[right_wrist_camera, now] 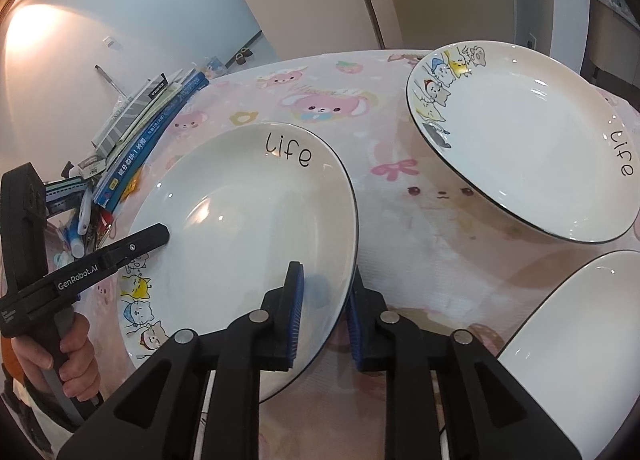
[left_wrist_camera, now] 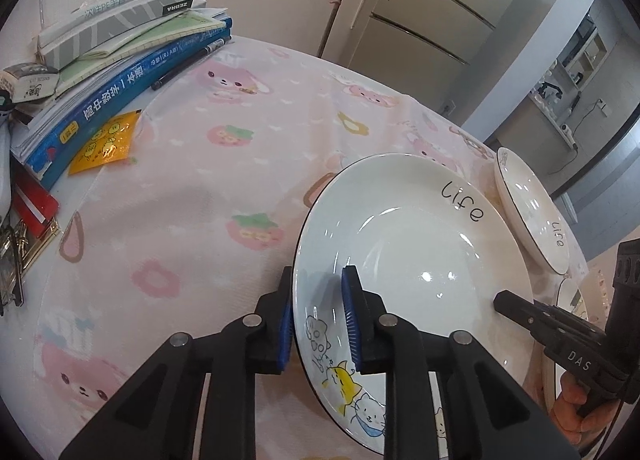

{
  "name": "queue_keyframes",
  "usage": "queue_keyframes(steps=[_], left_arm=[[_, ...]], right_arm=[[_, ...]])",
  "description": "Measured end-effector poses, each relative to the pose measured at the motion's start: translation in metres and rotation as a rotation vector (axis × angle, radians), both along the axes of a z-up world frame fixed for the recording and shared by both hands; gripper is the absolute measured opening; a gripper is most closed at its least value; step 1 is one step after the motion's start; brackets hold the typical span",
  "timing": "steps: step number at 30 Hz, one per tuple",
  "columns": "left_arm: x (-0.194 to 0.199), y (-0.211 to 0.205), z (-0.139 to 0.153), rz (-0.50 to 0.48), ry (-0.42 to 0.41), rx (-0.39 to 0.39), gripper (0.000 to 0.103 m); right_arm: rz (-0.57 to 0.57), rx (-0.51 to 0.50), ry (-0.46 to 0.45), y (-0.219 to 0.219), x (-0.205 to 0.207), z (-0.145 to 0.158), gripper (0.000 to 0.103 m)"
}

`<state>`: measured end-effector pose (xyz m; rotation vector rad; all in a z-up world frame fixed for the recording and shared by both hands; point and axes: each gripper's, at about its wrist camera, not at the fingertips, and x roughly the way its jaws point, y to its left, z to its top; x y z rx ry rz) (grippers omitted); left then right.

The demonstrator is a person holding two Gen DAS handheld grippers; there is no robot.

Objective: Organize plates and bowls

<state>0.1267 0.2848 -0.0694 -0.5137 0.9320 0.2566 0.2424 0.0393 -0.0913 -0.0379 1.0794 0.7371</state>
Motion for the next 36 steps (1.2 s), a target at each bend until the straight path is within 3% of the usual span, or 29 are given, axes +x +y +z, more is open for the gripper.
queue_keyframes(steps=[11,17,24,31,34,36], left_arm=[[-0.005,-0.004,0.011,0.009,-0.011,0.022,0.020],[-0.013,-0.003,0.023,0.001,-0.053,-0.021,0.020],[-0.018,-0.007,0.035,0.004,-0.069,-0.019,0.020],[-0.019,-0.028,0.045,-0.021,-0.056,0.013,0.020],[-0.016,-0.033,0.046,-0.039,-0.062,-0.045,0.020],[-0.014,-0.042,0.049,-0.063,-0.065,-0.036,0.020]], right_arm=[[-0.021,0.023,-0.015,-0.007,-0.003,0.013,0.018],[-0.025,0.057,0.006,-0.015,0.000,0.022,0.017],[-0.030,0.067,0.011,-0.018,-0.001,0.033,0.016],[-0.066,0.058,0.004,-0.031,0.004,0.044,0.015],[-0.089,0.053,0.006,-0.043,0.007,0.053,0.014],[-0.097,0.065,-0.006,-0.052,0.007,0.060,0.013]])
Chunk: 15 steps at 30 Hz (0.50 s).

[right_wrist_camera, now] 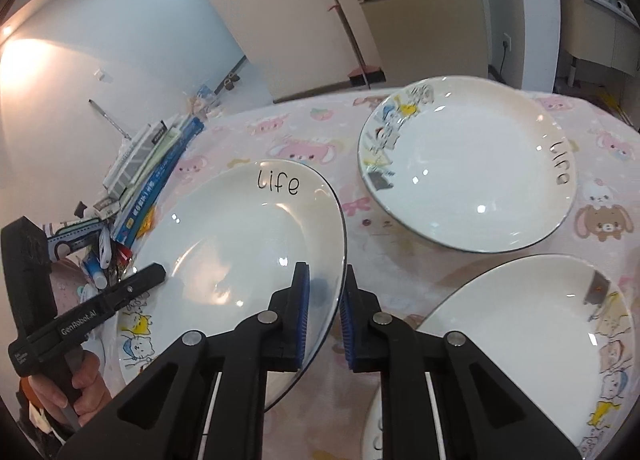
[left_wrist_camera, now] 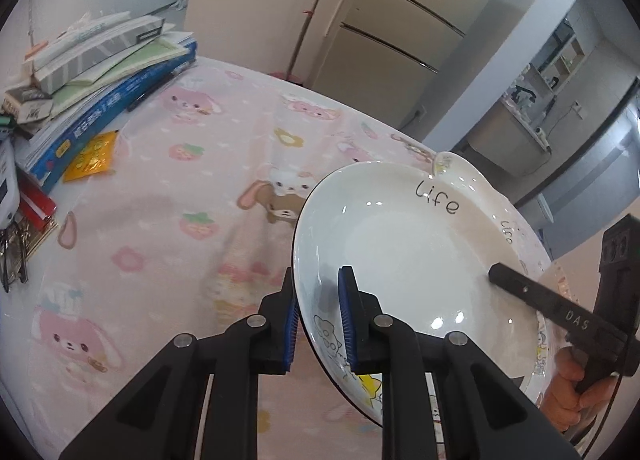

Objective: Organize plates and bowls

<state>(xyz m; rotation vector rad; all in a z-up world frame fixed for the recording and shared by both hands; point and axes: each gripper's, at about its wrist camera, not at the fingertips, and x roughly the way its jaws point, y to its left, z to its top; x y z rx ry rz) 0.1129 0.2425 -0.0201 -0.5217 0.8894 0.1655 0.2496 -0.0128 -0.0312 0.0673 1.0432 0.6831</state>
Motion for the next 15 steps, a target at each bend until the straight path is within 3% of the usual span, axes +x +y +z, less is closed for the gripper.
queue_keyframes(steps=[15], left_arm=[[0.023,-0.097,0.039,-0.145,-0.030,0.023,0.020]], right_arm=[[-0.129,0.007,-0.045,-0.104,-0.007,0.039,0.013]])
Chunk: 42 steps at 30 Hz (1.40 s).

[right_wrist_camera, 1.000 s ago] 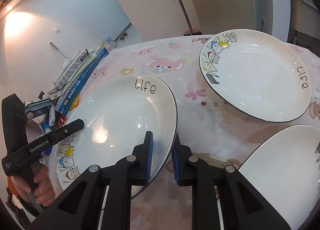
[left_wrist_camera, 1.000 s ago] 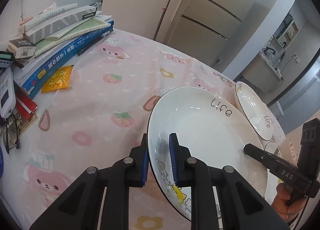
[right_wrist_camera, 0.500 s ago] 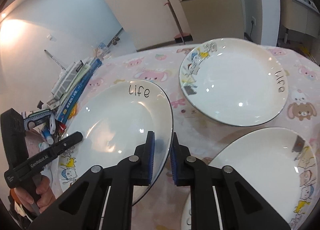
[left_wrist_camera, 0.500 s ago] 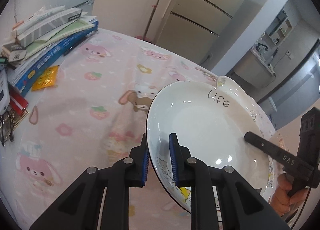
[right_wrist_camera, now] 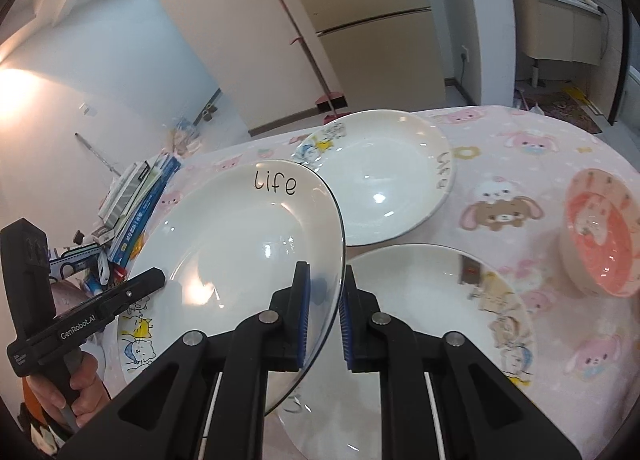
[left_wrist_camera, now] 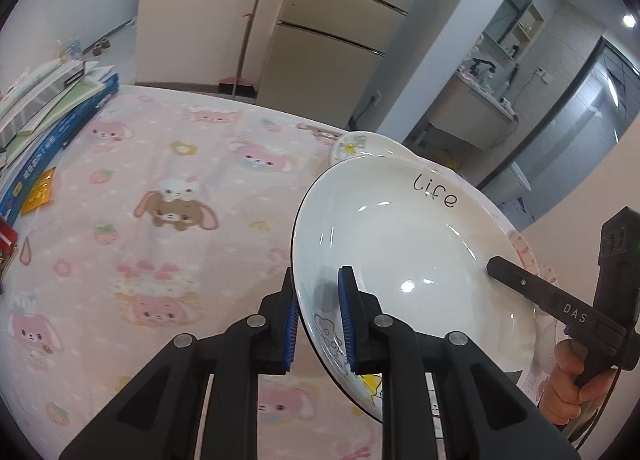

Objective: Organize plates and bowls

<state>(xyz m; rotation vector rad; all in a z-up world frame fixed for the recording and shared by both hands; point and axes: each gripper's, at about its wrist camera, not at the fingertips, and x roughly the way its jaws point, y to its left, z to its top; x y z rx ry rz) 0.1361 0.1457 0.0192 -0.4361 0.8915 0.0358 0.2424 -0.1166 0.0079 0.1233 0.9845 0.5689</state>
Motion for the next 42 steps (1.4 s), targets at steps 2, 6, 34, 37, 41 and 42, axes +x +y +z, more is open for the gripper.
queue_keyframes(steps=[2,6,34,37,41,42], left_arm=[[0.002,-0.015,0.002,-0.027,0.000,0.008,0.020],[0.007,-0.046,0.005,-0.055,-0.007,0.015,0.020],[0.019,-0.114,-0.054,-0.174,0.081,0.013,0.020],[0.014,-0.115,-0.052,-0.173,0.061,0.044,0.020],[0.010,-0.118,-0.048,-0.177,0.052,0.085,0.020],[0.009,-0.118,-0.047,-0.174,0.051,0.092,0.020]], right_arm=[[-0.017,-0.005,-0.008,-0.013,-0.002,0.003,0.013],[-0.061,-0.004,-0.015,-0.042,-0.005,0.007,0.013],[-0.149,-0.016,0.076,-0.114,-0.012,-0.057,0.013],[-0.141,-0.023,0.068,-0.111,-0.015,-0.058,0.014],[-0.133,-0.039,0.050,-0.107,-0.019,-0.059,0.015],[-0.130,-0.041,0.047,-0.106,-0.019,-0.059,0.015]])
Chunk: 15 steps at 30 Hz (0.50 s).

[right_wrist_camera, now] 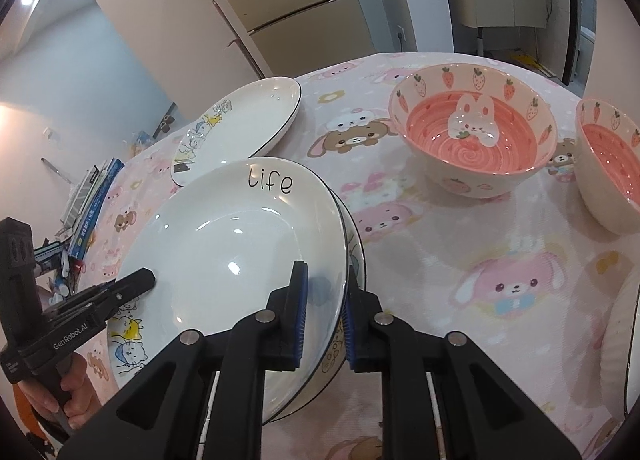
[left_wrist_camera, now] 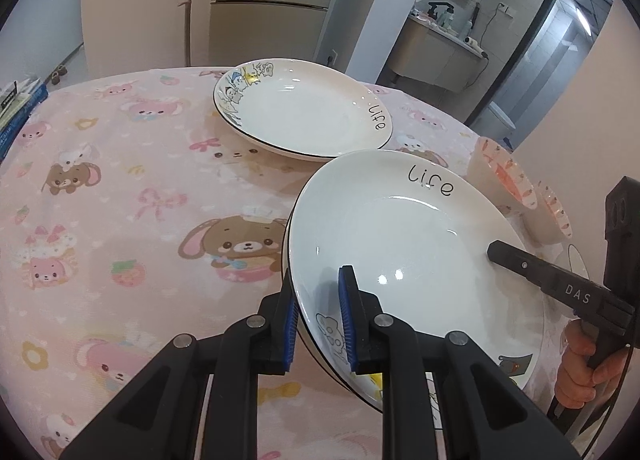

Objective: Organize plates and bowls

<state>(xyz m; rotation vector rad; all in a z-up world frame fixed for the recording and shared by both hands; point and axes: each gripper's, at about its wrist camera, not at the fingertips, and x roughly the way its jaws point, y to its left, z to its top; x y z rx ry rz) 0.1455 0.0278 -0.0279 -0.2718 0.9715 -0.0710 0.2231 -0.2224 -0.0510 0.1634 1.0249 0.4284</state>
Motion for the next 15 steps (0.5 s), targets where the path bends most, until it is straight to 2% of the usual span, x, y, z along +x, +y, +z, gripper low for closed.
queue_keyframes(steps=[4,7,15], left_arm=[[-0.003,-0.001,0.001,0.000,-0.018,0.024,0.020],[-0.008,-0.006,0.003,0.012,-0.068,0.065,0.021],[-0.010,-0.015,-0.001,0.017,-0.092,0.136,0.021]], right_arm=[[0.008,-0.053,-0.054,0.008,-0.007,0.002,0.017],[0.016,-0.090,-0.101,0.012,-0.012,0.005,0.018],[0.020,-0.103,-0.097,0.010,-0.014,-0.003,0.018]])
